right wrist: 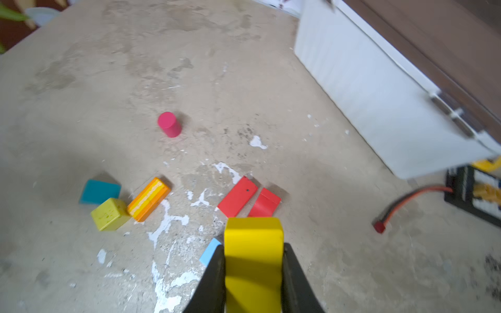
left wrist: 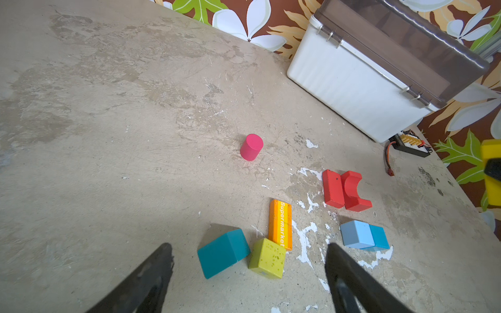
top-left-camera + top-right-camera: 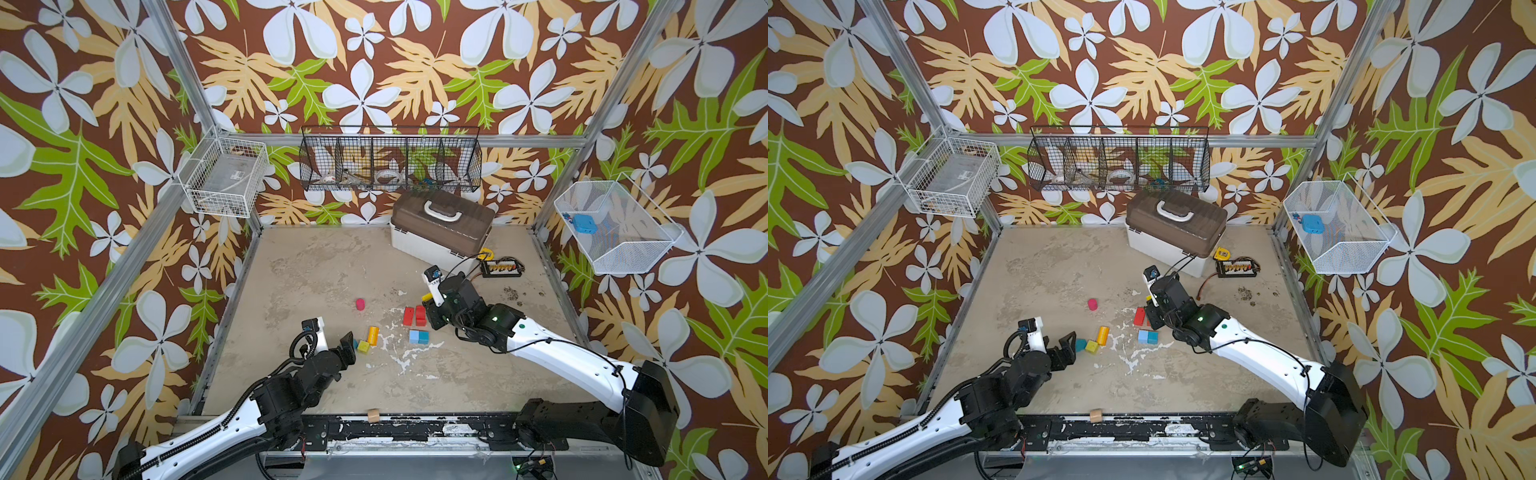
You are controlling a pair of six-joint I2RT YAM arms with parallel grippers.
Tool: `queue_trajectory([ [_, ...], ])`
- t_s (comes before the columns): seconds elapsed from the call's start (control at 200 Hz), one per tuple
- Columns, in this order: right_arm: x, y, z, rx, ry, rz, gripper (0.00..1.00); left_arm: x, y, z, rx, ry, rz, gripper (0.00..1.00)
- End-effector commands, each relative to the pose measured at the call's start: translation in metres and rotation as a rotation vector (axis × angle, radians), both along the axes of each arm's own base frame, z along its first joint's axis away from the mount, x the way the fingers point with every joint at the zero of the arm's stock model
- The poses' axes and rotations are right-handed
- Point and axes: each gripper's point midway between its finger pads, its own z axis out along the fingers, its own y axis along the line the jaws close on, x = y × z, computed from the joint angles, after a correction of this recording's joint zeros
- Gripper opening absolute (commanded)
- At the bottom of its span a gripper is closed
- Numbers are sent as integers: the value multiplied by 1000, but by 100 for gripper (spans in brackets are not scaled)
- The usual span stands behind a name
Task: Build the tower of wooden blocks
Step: 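Carry the yellow block over the light blue and teal cubes, then lower the yellow block onto the light blue cube and hold it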
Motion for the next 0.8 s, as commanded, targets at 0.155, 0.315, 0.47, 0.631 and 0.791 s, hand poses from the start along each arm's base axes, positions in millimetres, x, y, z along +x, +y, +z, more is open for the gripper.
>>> queue_trajectory([
  [0.155,-16,34,-7,-193,119,447,0,-2,-2,1,-25,-4,-22,89],
  [0.315,-48,42,-13,-194,116,681,0,-4,-4,2,-47,-10,-38,89],
  [0.47,-86,29,-1,-219,-113,870,0,-6,-5,1,-58,-7,-47,89],
  [0.631,-79,-11,-18,-418,-285,845,0,-7,-6,2,-82,-13,-60,89],
  [0.791,-75,-4,-41,-457,-160,898,0,-8,-6,3,-90,-22,-63,89],
])
